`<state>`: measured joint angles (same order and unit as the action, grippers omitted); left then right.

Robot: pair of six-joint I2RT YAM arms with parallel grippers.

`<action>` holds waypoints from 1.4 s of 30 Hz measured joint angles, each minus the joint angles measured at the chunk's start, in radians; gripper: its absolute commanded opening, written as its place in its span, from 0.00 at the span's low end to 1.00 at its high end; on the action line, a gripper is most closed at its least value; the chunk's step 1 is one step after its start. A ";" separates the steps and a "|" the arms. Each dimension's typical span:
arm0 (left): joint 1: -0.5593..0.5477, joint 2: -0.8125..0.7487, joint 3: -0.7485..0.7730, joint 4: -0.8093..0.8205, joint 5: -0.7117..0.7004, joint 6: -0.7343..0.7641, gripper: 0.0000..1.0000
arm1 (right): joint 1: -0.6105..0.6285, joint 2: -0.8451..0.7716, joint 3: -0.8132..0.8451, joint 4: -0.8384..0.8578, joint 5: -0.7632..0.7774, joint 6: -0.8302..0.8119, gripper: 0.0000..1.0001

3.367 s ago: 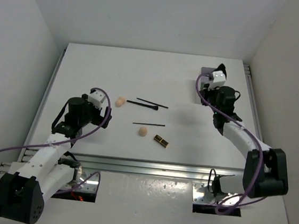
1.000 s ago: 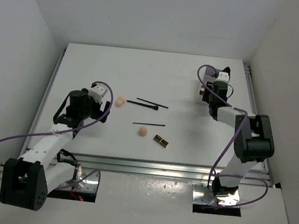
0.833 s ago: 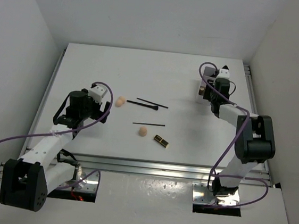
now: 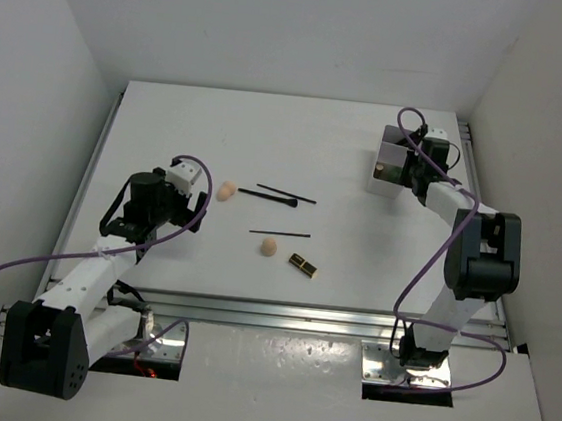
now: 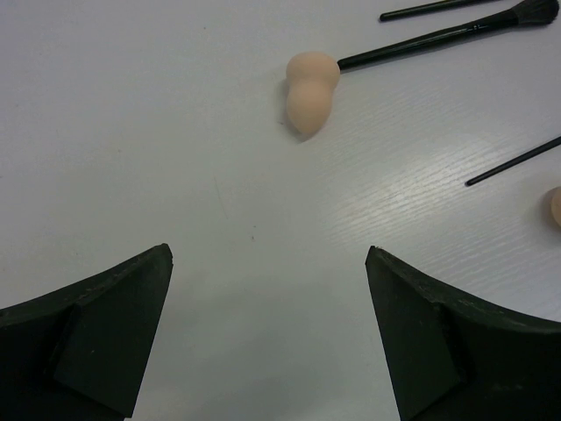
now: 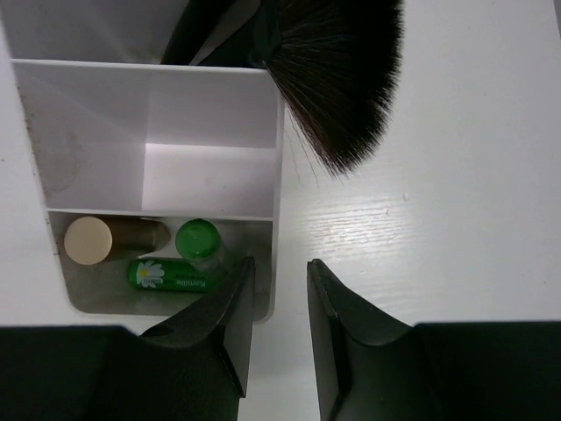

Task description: Organize the makeup

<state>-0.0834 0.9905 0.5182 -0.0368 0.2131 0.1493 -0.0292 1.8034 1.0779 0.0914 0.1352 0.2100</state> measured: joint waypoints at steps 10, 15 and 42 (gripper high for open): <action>0.000 0.000 0.000 0.000 0.000 0.000 0.99 | -0.010 0.043 0.014 -0.007 -0.027 -0.004 0.23; 0.000 0.000 0.000 -0.001 0.000 0.000 0.99 | -0.014 0.096 0.048 -0.014 -0.053 -0.019 0.00; 0.000 0.000 0.000 -0.016 0.000 0.034 0.99 | -0.028 0.014 0.064 -0.069 -0.086 -0.079 0.53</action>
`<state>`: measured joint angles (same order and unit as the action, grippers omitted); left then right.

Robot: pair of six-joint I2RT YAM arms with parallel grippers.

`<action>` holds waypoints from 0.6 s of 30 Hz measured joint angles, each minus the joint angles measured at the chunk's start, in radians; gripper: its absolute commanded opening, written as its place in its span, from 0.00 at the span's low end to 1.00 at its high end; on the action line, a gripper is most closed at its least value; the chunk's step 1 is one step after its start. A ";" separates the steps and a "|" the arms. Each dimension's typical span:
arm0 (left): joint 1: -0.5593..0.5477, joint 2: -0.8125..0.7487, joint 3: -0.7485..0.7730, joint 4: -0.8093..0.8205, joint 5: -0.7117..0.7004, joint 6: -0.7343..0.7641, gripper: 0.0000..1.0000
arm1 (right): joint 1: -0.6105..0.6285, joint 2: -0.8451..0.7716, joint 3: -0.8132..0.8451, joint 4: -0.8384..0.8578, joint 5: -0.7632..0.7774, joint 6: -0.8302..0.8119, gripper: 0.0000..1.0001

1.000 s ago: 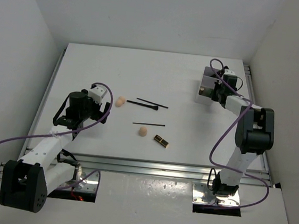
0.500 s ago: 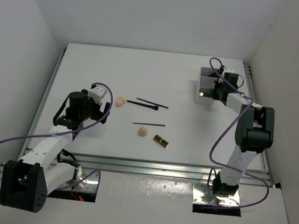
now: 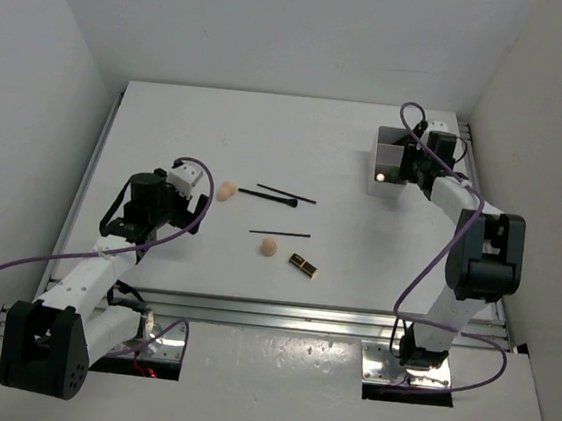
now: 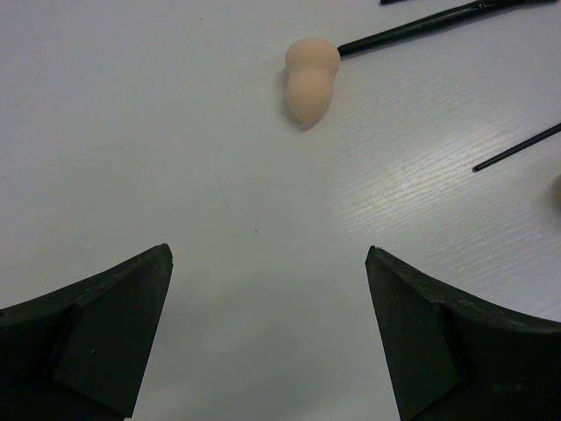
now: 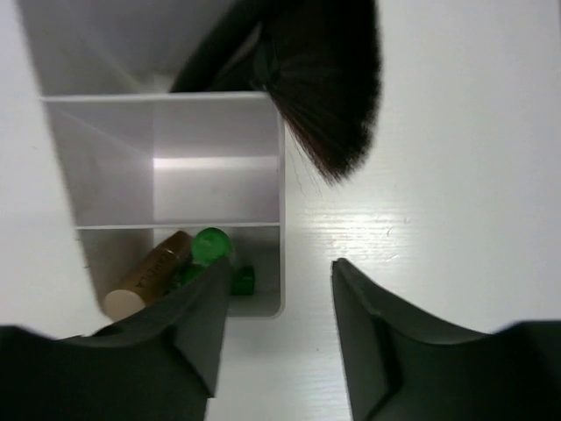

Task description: Organize the makeup

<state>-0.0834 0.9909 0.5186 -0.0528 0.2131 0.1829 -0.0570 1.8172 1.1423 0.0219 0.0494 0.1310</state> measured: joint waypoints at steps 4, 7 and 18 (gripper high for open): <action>0.000 0.001 0.005 -0.024 0.000 0.027 0.99 | 0.000 -0.078 0.000 0.004 -0.021 -0.019 0.67; 0.000 0.006 0.017 -0.031 0.000 0.043 0.99 | 0.007 -0.140 -0.001 -0.011 -0.071 -0.047 0.79; 0.000 -0.043 0.002 -0.028 0.003 0.013 0.99 | 0.484 -0.299 -0.090 -0.421 -0.354 -0.343 0.83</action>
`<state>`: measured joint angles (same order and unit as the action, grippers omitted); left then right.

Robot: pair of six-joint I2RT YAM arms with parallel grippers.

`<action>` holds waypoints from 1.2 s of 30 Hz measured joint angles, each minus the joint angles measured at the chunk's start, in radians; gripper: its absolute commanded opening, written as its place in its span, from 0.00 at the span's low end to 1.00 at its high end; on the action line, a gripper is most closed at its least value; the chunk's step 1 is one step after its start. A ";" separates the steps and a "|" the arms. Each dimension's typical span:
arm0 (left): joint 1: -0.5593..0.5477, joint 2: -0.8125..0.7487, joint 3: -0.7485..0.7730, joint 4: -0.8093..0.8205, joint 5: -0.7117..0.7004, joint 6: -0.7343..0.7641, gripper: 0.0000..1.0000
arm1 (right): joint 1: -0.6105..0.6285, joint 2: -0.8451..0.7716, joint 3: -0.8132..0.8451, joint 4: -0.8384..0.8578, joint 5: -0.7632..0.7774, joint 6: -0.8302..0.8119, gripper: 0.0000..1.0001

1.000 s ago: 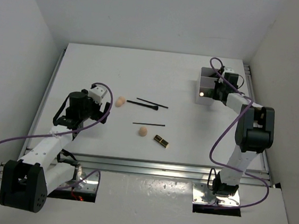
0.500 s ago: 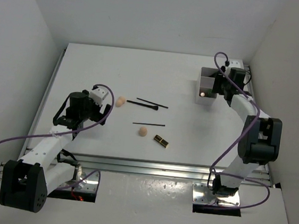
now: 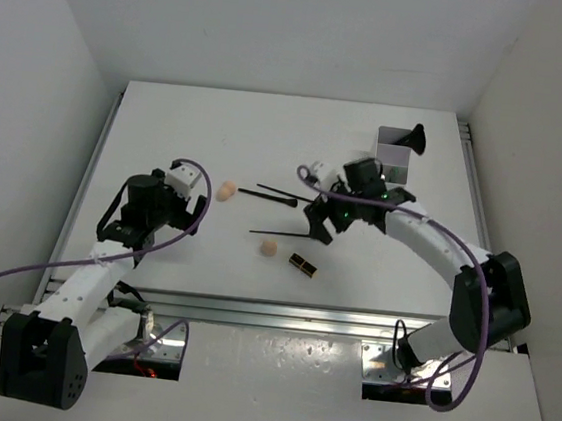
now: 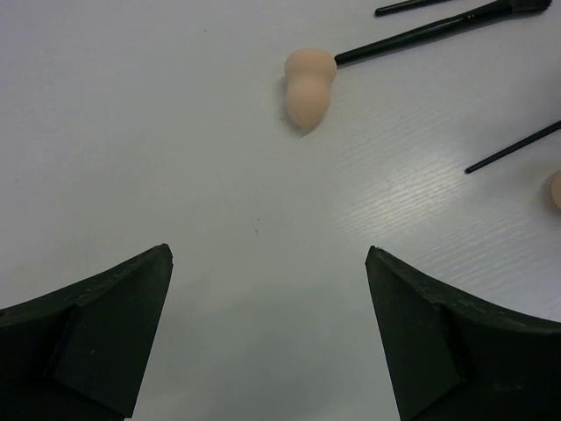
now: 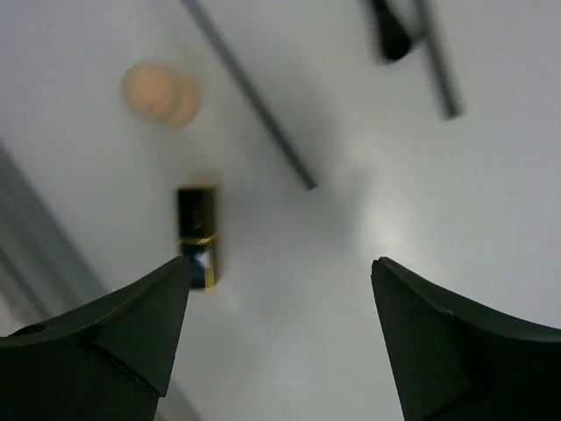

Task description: Organize the makeup

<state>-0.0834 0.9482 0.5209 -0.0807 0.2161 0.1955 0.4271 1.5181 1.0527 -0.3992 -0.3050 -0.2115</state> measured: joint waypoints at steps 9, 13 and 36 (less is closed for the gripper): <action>0.000 -0.049 -0.063 0.022 0.008 -0.040 0.99 | 0.274 -0.001 -0.192 -0.008 -0.001 0.044 0.77; 0.000 -0.084 -0.068 0.018 0.009 -0.047 0.99 | 0.309 0.070 -0.192 0.053 0.054 0.063 0.69; 0.020 -0.182 -0.069 -0.063 -0.011 -0.042 0.99 | 0.345 0.079 -0.281 0.213 0.272 0.140 0.00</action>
<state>-0.0635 0.7658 0.4522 -0.1436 0.2054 0.1535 0.7723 1.5970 0.7719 -0.1860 -0.0326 -0.0711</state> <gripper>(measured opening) 0.984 0.264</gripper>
